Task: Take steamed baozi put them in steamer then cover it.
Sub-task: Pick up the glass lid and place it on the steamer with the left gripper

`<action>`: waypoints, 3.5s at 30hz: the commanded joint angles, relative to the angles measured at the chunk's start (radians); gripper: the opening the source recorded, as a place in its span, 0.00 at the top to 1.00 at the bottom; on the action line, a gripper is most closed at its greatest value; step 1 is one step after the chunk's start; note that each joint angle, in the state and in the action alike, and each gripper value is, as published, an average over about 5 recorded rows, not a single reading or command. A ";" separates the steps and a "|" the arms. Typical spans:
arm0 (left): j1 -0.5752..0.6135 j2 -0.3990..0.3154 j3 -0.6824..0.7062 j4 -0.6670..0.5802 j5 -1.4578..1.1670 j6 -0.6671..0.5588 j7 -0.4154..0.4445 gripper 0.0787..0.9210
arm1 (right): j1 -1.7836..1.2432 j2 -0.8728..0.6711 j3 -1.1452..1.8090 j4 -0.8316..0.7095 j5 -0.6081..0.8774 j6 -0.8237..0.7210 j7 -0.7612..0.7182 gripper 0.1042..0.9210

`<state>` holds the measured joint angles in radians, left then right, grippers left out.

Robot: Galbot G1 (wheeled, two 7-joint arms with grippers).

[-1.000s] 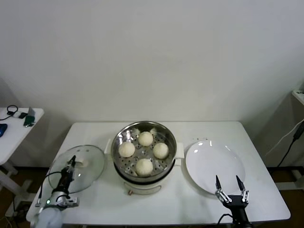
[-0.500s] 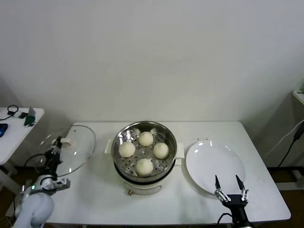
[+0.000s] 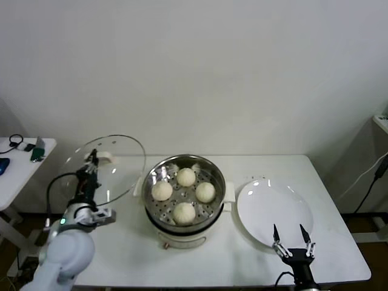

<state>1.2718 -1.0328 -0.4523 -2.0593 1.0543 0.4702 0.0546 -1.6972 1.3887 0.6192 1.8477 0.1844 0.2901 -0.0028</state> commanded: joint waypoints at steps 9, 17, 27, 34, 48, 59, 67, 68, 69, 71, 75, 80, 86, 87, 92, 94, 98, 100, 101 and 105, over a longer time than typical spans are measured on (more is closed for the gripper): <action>-0.091 -0.374 0.444 -0.054 0.553 0.183 0.247 0.93 | 0.033 0.009 -0.006 -0.060 -0.003 0.047 0.006 0.12; -0.063 -0.510 0.492 0.011 0.661 0.167 0.239 0.93 | 0.048 0.009 -0.004 -0.068 0.004 0.049 0.006 0.12; -0.066 -0.577 0.511 0.081 0.708 0.157 0.215 0.93 | 0.055 0.007 -0.002 -0.075 0.010 0.048 0.007 0.12; -0.069 -0.586 0.508 0.104 0.721 0.155 0.218 0.93 | 0.059 0.002 0.000 -0.085 0.012 0.049 0.007 0.12; -0.072 -0.555 0.485 0.125 0.705 0.151 0.211 0.93 | 0.071 -0.006 -0.001 -0.092 0.010 0.044 0.006 0.12; -0.074 -0.542 0.472 0.137 0.689 0.153 0.201 0.93 | 0.078 -0.003 -0.006 -0.088 0.000 0.038 0.007 0.12; -0.075 -0.545 0.466 0.163 0.683 0.153 0.189 0.93 | 0.076 -0.002 -0.004 -0.085 -0.005 0.039 0.006 0.12; -0.077 -0.544 0.465 0.165 0.682 0.154 0.188 0.93 | 0.075 -0.002 -0.004 -0.085 -0.005 0.039 0.006 0.12; -0.079 -0.543 0.464 0.168 0.680 0.154 0.188 0.93 | 0.075 -0.002 -0.003 -0.085 -0.005 0.039 0.006 0.12; -0.083 -0.541 0.461 0.173 0.677 0.155 0.187 0.93 | 0.073 -0.002 -0.002 -0.085 -0.004 0.040 0.006 0.12; -0.088 -0.542 0.460 0.181 0.671 0.157 0.184 0.93 | 0.071 -0.002 -0.001 -0.085 -0.004 0.041 0.006 0.12; -0.090 -0.541 0.459 0.191 0.668 0.157 0.183 0.93 | 0.070 -0.001 0.000 -0.082 -0.004 0.041 0.006 0.12; -0.094 -0.541 0.458 0.197 0.665 0.160 0.178 0.93 | 0.070 -0.001 0.003 -0.082 -0.003 0.041 0.006 0.12; -0.095 -0.541 0.458 0.198 0.664 0.160 0.177 0.93 | 0.070 -0.001 0.003 -0.082 -0.004 0.041 0.006 0.12; -0.094 -0.540 0.458 0.203 0.665 0.155 0.175 0.93 | 0.071 0.000 0.001 -0.083 -0.004 0.039 0.006 0.12; -0.091 -0.540 0.458 0.203 0.667 0.151 0.174 0.93 | 0.072 0.001 0.001 -0.083 -0.004 0.039 0.006 0.12; -0.083 -0.537 0.462 0.190 0.666 0.147 0.173 0.93 | 0.073 0.001 0.000 -0.084 -0.001 0.037 0.007 0.12; -0.081 -0.534 0.464 0.179 0.665 0.146 0.175 0.93 | 0.074 0.001 0.000 -0.084 0.000 0.034 0.008 0.12; -0.081 -0.533 0.466 0.172 0.663 0.145 0.176 0.93 | 0.075 0.002 -0.001 -0.083 0.001 0.032 0.008 0.12; -0.083 -0.525 0.470 0.147 0.648 0.144 0.180 0.84 | 0.077 0.002 -0.006 -0.084 0.006 0.023 0.016 0.12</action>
<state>1.1883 -1.5626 0.0146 -1.8780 1.7139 0.6139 0.2319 -1.6213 1.3902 0.6168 1.7646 0.1870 0.3194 0.0065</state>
